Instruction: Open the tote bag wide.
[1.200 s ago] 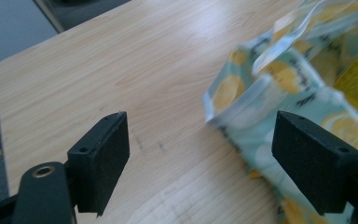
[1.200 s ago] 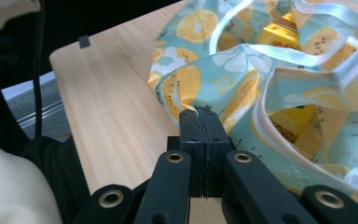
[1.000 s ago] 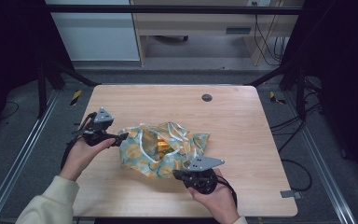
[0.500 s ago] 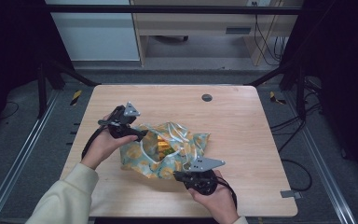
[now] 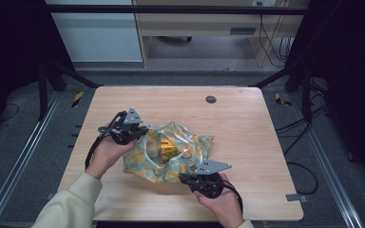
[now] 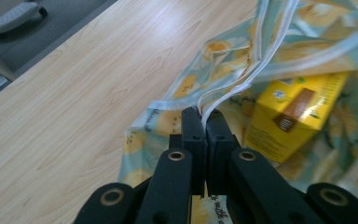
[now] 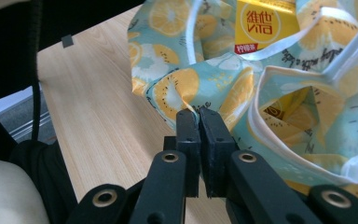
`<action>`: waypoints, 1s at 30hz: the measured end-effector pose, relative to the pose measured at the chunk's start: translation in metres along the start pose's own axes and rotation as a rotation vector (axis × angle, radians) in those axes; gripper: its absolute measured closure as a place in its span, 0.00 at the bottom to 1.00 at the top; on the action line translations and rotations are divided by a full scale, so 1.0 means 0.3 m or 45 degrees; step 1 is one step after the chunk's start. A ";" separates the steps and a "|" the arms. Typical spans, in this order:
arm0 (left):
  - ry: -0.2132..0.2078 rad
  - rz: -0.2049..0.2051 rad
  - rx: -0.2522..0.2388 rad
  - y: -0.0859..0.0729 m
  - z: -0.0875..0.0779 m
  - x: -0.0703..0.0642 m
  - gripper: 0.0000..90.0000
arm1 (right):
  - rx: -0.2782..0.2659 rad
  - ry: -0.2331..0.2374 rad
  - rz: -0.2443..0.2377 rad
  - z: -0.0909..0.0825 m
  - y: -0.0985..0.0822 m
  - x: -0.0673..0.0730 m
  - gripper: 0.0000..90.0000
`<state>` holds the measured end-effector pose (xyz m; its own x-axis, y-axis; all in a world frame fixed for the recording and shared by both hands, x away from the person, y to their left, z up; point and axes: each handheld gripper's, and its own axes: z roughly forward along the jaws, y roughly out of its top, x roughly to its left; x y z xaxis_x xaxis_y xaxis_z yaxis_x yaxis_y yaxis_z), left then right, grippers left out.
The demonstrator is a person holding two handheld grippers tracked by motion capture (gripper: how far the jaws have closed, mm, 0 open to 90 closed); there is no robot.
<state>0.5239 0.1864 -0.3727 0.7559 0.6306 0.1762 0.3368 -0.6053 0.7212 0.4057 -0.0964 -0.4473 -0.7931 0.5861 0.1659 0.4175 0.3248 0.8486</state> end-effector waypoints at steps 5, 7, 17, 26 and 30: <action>-0.055 0.001 -0.046 -0.042 -0.087 -0.035 0.99 | 0.009 -0.030 0.001 0.003 -0.007 -0.007 0.94; -0.092 0.002 -0.057 -0.071 -0.112 -0.053 0.99 | 0.010 -0.037 0.005 0.003 -0.010 -0.012 0.94; -0.197 -0.001 -0.089 -0.169 -0.177 -0.127 0.99 | 0.036 -0.084 0.020 0.004 -0.019 -0.024 0.87; -0.242 -0.011 -0.056 -0.235 -0.165 -0.157 0.99 | 0.038 -0.116 0.034 -0.003 -0.020 -0.030 0.78; -0.266 -0.020 -0.023 -0.270 -0.140 -0.168 0.99 | 0.034 -0.139 0.029 -0.012 -0.014 -0.027 0.75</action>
<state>0.4350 0.2239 -0.4119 0.8511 0.5245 0.0235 0.3409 -0.5861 0.7350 0.4086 -0.1051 -0.4502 -0.7310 0.6704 0.1277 0.4474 0.3294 0.8315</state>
